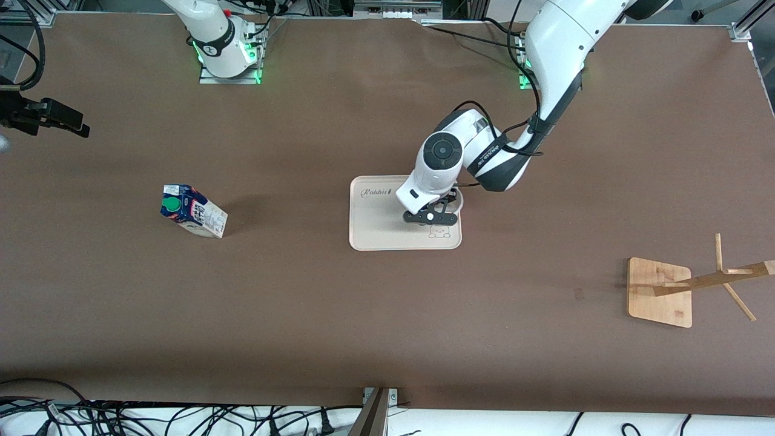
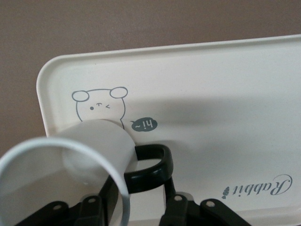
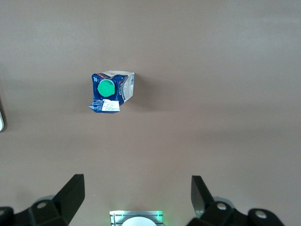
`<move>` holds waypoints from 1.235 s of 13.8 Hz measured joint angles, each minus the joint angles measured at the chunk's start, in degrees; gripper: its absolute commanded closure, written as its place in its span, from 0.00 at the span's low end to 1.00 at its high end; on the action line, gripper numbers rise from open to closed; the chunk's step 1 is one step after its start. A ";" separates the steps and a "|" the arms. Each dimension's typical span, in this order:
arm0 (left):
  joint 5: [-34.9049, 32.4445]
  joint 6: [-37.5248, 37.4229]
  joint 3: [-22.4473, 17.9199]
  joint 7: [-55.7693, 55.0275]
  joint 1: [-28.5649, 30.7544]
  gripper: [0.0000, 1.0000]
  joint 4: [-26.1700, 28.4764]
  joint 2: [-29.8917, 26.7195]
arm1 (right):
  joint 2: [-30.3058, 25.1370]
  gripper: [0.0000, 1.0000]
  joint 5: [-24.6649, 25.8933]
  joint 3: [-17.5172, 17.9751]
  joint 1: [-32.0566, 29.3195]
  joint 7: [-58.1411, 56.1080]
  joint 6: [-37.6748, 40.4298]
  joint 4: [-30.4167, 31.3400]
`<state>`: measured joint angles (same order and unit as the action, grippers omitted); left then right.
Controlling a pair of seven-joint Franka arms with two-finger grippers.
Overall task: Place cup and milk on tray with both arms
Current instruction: 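Lower the mug onto the tray and open the left gripper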
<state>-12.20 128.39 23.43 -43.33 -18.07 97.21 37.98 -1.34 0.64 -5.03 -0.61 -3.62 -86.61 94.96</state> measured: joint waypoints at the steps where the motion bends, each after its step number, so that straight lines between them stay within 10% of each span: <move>1: -0.13 0.08 0.00 0.00 -0.11 0.00 -0.42 0.00 | 0.00 0.00 0.00 0.00 0.00 0.00 0.00 0.00; 17: -0.16 -0.73 0.10 0.00 -0.90 0.00 -2.73 -0.42 | 0.33 0.00 0.00 -0.11 -0.02 0.00 -0.51 -1.08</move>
<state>-12.37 127.66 23.54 -43.34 -18.97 94.48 37.56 -1.01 0.64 -5.14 -0.62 -3.62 -87.12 93.88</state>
